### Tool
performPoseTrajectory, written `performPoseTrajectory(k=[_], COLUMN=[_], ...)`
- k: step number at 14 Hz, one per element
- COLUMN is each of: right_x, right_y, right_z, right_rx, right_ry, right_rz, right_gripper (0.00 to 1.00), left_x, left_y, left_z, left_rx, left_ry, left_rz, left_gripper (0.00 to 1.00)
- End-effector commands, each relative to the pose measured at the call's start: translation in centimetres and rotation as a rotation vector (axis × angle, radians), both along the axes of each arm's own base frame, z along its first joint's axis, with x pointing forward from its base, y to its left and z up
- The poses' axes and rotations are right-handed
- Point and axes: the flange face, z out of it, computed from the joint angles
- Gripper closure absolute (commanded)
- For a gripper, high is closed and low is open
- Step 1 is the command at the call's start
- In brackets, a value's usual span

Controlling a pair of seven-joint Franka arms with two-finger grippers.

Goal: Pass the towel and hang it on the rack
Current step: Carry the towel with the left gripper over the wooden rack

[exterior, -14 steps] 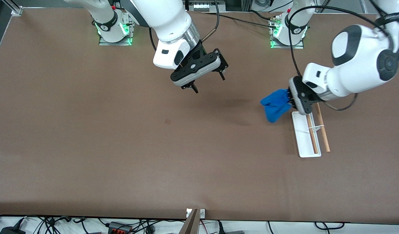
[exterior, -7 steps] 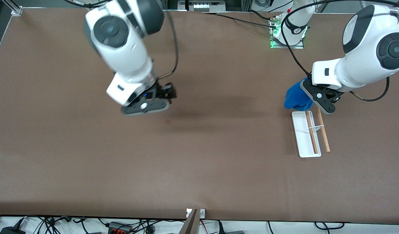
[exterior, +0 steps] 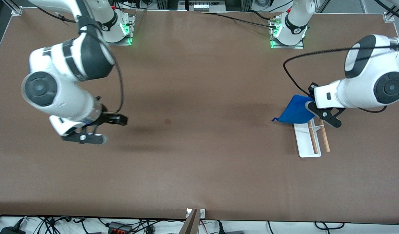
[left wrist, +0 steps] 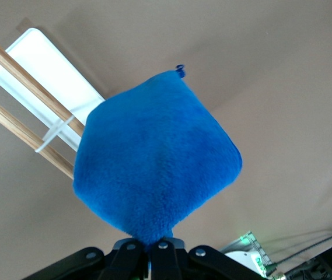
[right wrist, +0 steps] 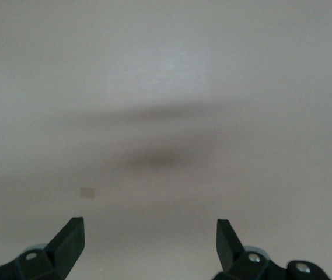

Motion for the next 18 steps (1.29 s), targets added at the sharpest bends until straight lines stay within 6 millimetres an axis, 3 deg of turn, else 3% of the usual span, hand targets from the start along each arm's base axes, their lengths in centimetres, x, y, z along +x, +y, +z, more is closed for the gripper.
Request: performPoseTrajectory(k=[1,3,6,8,12,13,15,17,18], right_x=[0.0,0.1,-1.1,-1.8,-3.8,-4.0,-4.8,-7.1,-8.4], right_y=[-4.2,-8.3,-16.3,-19.1,-20.3,-20.8,-21.0,-20.5,-20.5], right_z=[2.7,4.4,6.1,6.9,8.9,9.2,9.7,9.2,8.5], right_rx=[0.006,0.004,0.023,0.046,0.038,0.03,0.018,-0.008,-0.011], right_ry=[-0.028,-0.049,-0.054,-0.06,-0.074,-0.076,-0.076,-0.055,-0.06], right_rz=[0.047,0.026,0.0,0.01,0.093,0.109,0.131,0.112,0.098], right_gripper=[0.0,0.0,0.0,0.0,0.0,0.0,0.0,0.0,0.0], left_x=[1.5,1.8,2.3,3.0,2.7,2.8,3.2,4.1,4.5], left_y=[1.3,3.8,5.6,6.7,7.7,7.8,7.9,9.0,9.3], left_z=[0.1,0.0,2.4,2.4,6.5,6.7,5.8,3.8,4.0], left_rx=[-0.03,-0.051,-0.072,-0.069,-0.055,-0.066,-0.083,-0.103,-0.108], left_ry=[-0.041,-0.042,-0.072,-0.076,-0.055,-0.058,-0.051,-0.053,-0.085], left_rz=[-0.039,-0.056,-0.128,-0.174,-0.221,-0.254,-0.294,-0.302,-0.335], left_gripper=[1.0,1.0,1.0,1.0,1.0,1.0,1.0,1.0,1.0])
